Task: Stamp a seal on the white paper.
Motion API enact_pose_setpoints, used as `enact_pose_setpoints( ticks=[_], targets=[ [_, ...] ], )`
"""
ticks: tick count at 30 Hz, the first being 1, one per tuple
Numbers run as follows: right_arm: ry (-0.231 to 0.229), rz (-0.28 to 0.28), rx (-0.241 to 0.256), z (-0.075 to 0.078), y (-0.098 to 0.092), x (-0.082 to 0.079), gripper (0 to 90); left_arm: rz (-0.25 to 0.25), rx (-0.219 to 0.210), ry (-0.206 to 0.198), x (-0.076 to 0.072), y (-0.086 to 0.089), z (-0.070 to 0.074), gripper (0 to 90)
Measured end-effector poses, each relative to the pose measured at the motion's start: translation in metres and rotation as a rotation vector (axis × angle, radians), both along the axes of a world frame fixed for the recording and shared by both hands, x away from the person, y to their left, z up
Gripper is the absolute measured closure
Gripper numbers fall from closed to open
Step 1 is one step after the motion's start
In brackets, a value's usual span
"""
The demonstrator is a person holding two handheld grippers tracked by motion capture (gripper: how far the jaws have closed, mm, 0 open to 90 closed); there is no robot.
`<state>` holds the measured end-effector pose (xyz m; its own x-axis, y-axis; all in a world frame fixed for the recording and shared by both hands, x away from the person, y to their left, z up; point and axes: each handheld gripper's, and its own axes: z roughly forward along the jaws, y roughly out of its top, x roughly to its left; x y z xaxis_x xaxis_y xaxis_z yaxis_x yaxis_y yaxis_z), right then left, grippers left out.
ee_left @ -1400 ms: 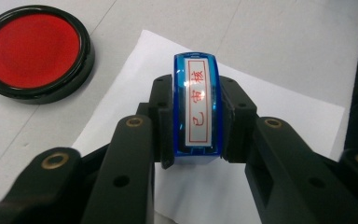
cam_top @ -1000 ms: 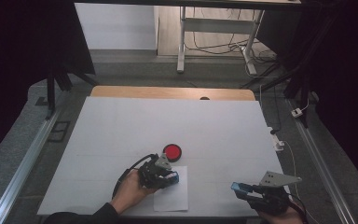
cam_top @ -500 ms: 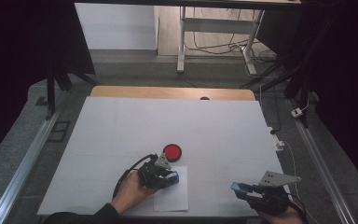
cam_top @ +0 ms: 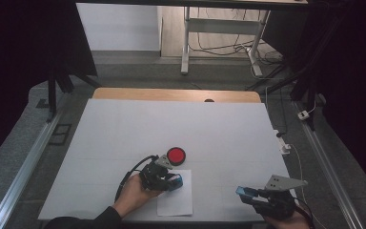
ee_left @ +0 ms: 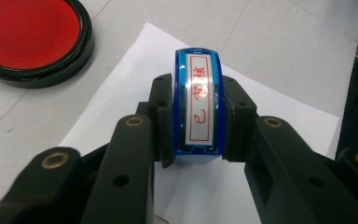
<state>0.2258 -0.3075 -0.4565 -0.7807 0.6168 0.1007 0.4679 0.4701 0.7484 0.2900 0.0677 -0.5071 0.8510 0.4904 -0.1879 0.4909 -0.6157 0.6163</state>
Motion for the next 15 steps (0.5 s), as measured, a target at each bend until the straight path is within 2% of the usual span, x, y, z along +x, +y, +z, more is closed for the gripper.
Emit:
enact_pose_setpoints(
  ticks=[6, 15],
  targets=[
    [-0.001, 0.001, 0.0, 0.0, 0.0, 0.0, 68.2, -0.002, 0.024, -0.025, -0.004, -0.003, 0.001, 70.3],
    [-0.002, 0.004, -0.001, 0.0, 0.0, 0.0, 68.2, 0.001, 0.075, -0.085, -0.012, -0.009, 0.002, 70.2]
  ],
)
